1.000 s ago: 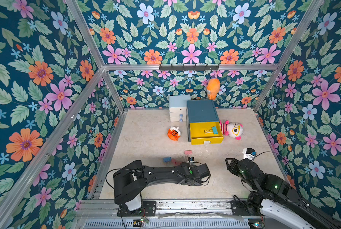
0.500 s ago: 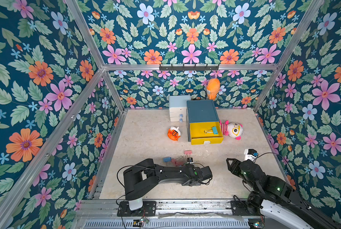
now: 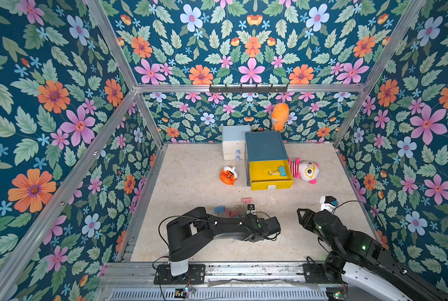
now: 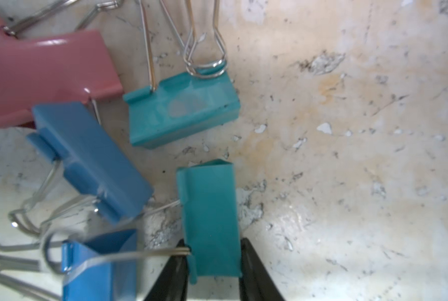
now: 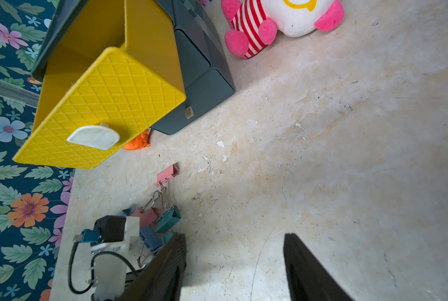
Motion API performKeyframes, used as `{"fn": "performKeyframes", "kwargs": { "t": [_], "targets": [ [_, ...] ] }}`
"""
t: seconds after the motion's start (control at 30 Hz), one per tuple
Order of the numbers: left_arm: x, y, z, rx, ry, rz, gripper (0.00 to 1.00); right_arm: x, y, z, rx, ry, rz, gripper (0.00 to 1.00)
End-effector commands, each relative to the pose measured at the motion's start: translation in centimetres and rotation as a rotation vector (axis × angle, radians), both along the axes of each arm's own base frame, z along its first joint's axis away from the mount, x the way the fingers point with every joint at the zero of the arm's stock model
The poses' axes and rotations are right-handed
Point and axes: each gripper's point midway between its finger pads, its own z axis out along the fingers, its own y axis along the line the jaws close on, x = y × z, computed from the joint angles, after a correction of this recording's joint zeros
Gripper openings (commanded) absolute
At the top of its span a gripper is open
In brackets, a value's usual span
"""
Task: Put the binder clips in the drawer according to color
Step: Pick up the binder clip at the center of the board, then place the binder clip in the drawer.
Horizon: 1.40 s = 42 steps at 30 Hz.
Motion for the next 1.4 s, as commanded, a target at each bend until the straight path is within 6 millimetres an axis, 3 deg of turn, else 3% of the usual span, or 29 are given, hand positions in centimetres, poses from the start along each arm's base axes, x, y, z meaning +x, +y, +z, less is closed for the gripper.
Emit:
{"fn": "performKeyframes", "kwargs": {
  "t": [0.0, 0.23, 0.37, 0.53, 0.77, 0.97, 1.07, 1.2, 1.37],
  "targets": [
    [0.2, 0.5, 0.3, 0.021, -0.017, -0.012, 0.26, 0.3, 0.2, 0.5, 0.008, -0.019, 0.001, 0.63],
    [0.2, 0.3, 1.4, -0.002, -0.03, -0.023, 0.21, 0.3, 0.2, 0.7, 0.008, -0.021, -0.002, 0.63],
    [0.2, -0.2, 3.7, -0.039, -0.066, -0.027, 0.19, 0.3, 0.0, 0.8, 0.001, -0.023, -0.004, 0.63],
    [0.7, -0.8, 8.7, -0.094, -0.138, -0.037, 0.19, 0.3, -0.3, 1.2, -0.012, -0.031, -0.011, 0.63],
    [2.7, -3.5, 18.8, -0.209, -0.265, -0.126, 0.19, 0.3, -0.7, 1.7, -0.022, -0.04, -0.017, 0.62],
    [7.6, -8.0, 23.6, -0.343, -0.284, -0.197, 0.19, 0.4, -0.3, 1.9, -0.01, -0.04, -0.012, 0.62],
    [10.7, -8.7, 25.5, -0.36, -0.316, -0.188, 0.19, 0.4, -0.2, 2.0, -0.004, -0.038, -0.01, 0.62],
    [14.0, -9.0, 25.9, -0.356, -0.311, -0.174, 0.2, 0.4, -0.1, 2.1, 0.002, -0.036, -0.009, 0.62],
    [15.4, -9.0, 24.4, -0.359, -0.271, -0.163, 0.21, 0.5, 0.0, 2.0, -0.001, -0.034, -0.011, 0.62]
  ]
}}
